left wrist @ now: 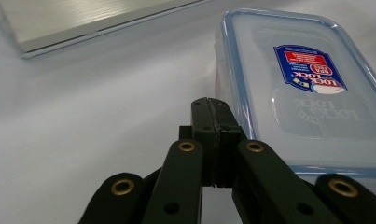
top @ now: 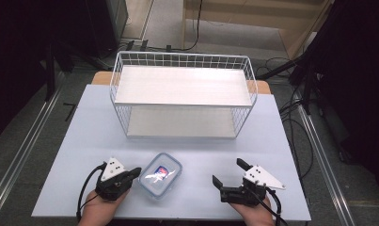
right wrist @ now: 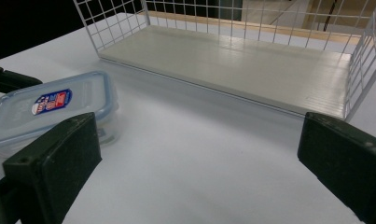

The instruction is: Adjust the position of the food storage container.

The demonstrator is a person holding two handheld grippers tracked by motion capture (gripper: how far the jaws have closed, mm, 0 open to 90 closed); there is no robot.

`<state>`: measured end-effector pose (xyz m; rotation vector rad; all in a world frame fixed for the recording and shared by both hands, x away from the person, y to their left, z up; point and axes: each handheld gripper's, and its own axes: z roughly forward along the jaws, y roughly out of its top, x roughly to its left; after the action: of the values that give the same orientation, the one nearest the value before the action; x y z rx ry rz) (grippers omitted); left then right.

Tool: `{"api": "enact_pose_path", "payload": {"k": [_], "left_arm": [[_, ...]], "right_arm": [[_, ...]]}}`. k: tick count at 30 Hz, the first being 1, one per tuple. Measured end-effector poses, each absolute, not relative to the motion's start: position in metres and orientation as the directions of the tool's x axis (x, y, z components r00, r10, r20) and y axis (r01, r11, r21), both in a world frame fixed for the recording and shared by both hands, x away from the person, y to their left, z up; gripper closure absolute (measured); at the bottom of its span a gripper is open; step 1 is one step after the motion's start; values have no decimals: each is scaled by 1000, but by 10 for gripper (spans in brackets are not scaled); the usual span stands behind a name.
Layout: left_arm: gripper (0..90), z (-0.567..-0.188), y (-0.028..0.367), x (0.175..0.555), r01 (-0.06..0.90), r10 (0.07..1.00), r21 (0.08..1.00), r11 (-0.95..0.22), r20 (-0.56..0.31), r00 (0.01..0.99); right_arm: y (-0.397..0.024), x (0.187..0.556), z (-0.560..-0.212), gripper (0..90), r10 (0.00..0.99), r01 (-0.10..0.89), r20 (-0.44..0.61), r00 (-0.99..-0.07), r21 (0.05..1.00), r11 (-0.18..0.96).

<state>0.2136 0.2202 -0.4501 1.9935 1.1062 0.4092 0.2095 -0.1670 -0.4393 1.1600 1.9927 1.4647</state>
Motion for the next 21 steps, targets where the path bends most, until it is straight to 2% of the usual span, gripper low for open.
{"api": "enact_pose_path", "payload": {"k": [15,21], "left_arm": [[900,-454,166,227,524,758,790,-319,-119,641],[900,-451,171,225,515,776,800,-308,-102,622]], "right_arm": [[-184,195,-441,0,832,391,154,-533,917,80],[-187,194,-440,0,834,387,155,-530,919,75]]}}
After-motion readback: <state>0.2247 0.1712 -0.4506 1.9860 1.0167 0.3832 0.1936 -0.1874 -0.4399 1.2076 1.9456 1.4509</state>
